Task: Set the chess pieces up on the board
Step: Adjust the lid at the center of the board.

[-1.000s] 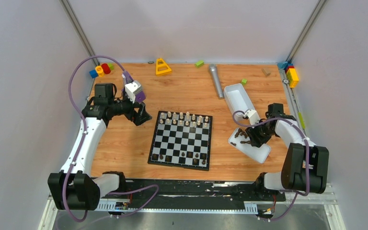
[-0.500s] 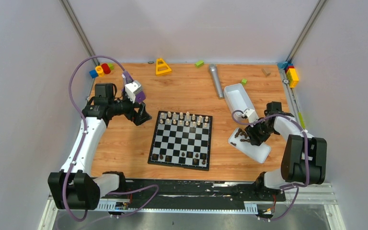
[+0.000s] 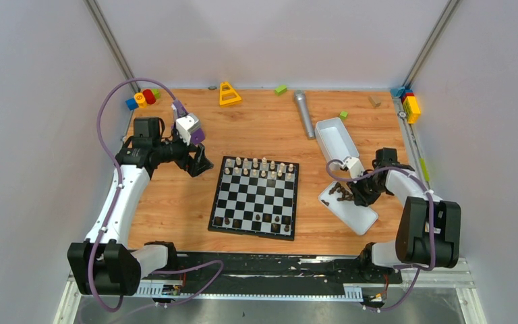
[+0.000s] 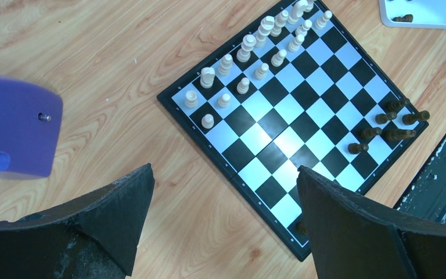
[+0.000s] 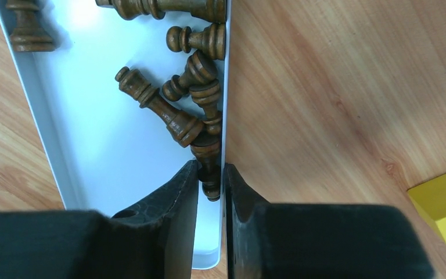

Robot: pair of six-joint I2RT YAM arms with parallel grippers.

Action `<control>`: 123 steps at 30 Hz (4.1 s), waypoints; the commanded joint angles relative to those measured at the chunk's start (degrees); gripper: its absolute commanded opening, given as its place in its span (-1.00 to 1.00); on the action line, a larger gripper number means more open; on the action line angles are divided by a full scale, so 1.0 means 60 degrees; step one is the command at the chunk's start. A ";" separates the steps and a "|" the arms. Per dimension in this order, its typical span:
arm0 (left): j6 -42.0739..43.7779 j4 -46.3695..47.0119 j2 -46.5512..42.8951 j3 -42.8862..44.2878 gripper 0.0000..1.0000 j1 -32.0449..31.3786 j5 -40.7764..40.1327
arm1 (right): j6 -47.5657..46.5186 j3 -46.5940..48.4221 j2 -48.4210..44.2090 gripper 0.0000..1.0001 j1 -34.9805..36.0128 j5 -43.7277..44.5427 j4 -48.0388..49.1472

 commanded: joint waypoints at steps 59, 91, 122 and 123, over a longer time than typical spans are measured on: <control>0.1944 0.0956 0.2253 0.0816 0.96 -0.3323 0.0084 | 0.0470 0.1569 0.3029 -1.00 -0.0194 -0.3036 -0.1705; 0.0917 0.2762 0.3959 0.1795 0.86 -0.6163 -0.1458 | 0.2451 0.0231 -0.0370 -1.00 -0.0426 0.0346 0.0318; 0.1198 0.2660 0.3519 0.1361 0.95 -0.6642 -0.2742 | 0.2540 0.0800 -0.0719 -0.15 -0.0027 -0.0254 -0.0074; 0.1205 0.2658 0.3470 0.1303 0.95 -0.6642 -0.2780 | 0.2485 0.0803 -0.0717 -0.15 0.0008 -0.0278 -0.0091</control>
